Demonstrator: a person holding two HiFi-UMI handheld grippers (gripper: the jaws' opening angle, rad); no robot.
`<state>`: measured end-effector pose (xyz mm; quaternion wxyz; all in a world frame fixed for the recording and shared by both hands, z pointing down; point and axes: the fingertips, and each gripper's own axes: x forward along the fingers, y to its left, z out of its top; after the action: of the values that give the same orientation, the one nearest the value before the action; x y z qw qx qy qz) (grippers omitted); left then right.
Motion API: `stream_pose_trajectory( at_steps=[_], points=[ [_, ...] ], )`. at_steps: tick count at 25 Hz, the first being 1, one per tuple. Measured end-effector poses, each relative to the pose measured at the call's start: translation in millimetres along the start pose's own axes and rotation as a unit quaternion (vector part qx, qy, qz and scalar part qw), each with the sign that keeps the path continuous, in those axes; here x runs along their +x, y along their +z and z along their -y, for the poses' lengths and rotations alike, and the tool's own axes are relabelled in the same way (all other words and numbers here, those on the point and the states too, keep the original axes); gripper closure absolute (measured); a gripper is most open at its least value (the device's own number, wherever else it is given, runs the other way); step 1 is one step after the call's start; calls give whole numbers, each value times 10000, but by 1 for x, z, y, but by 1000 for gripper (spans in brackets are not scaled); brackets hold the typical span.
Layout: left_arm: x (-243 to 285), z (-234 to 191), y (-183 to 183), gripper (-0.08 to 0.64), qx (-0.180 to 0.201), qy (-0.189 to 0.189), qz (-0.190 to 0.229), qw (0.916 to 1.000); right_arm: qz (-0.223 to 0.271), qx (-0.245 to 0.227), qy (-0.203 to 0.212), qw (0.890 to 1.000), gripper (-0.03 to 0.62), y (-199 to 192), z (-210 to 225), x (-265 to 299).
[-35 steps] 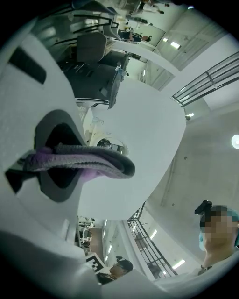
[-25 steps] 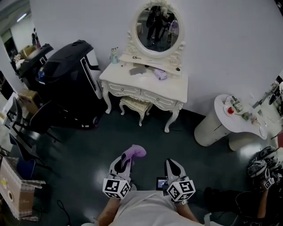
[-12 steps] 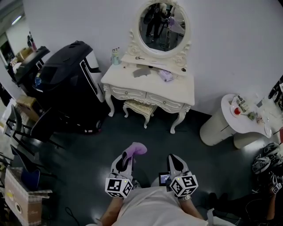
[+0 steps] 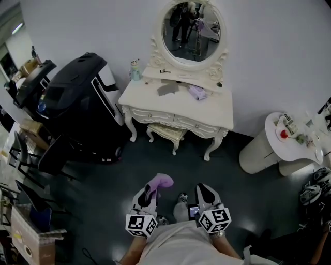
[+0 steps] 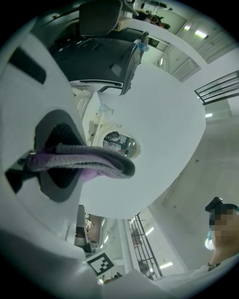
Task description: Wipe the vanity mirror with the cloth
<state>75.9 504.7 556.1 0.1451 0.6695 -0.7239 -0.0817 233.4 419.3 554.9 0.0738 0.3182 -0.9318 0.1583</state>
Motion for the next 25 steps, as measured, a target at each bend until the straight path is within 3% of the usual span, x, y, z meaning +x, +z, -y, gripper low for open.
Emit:
stream_pose_trajectory(
  at_steps=[15,20,25],
  points=[
    [156,-16,53,504,137,293,281,9991,158,-257,457,9985,584,76,95,134],
    [194,-22,57,505,35,498,369,9981,0,-370,534,9979,584,85,125,163],
    [228,-37,65,503,116,430,318,9985,-92,-254,483,9985,584,87,132,190]
  ],
)
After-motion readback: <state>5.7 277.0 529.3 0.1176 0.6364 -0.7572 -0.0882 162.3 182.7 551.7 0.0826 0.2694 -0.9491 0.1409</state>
